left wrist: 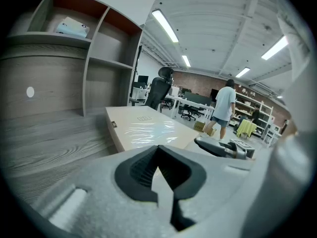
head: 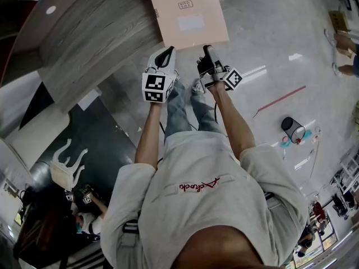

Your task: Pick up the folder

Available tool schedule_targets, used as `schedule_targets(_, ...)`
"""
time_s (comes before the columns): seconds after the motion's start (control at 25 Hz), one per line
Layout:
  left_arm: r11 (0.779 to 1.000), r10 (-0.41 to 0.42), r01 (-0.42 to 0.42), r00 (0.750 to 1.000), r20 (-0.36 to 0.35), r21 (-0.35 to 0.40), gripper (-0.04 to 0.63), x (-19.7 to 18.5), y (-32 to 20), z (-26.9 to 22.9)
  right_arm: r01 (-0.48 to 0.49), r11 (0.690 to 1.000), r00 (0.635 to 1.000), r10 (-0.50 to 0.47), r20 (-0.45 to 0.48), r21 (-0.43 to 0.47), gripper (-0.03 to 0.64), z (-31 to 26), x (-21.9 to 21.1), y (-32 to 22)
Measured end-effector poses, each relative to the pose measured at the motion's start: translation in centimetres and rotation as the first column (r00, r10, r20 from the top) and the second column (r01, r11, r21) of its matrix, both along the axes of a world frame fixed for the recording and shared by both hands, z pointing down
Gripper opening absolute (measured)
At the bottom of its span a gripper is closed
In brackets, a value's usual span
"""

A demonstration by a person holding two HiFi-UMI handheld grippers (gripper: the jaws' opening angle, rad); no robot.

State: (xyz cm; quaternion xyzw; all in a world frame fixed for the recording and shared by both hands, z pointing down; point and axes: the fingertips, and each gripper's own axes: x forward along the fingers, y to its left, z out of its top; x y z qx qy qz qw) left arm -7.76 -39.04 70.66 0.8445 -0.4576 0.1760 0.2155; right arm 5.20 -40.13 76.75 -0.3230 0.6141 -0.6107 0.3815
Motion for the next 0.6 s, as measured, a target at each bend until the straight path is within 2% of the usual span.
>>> schedule_targets(0.16, 1.000, 0.000, 0.000, 1.000, -0.001, -0.005, -0.002, 0.1, 0.2, 0.0, -0.004, 1.000, 1.000, 0.003, -0.019, -0.016, 0.385, 0.5, -0.1, -0.7)
schedule_targets(0.28, 1.000, 0.002, -0.002, 1.000, -0.001, -0.006, -0.002, 0.1, 0.2, 0.1, -0.004, 1.000, 1.000, 0.004, -0.020, -0.027, 0.420, 0.9, -0.3, -1.6)
schedule_targets(0.6, 1.000, -0.005, 0.005, 1.000, -0.005, -0.008, -0.002, -0.5, 0.1, 0.2, -0.028, 0.999, 1.000, 0.028, -0.013, -0.023, 0.434, 0.6, -0.6, -4.3)
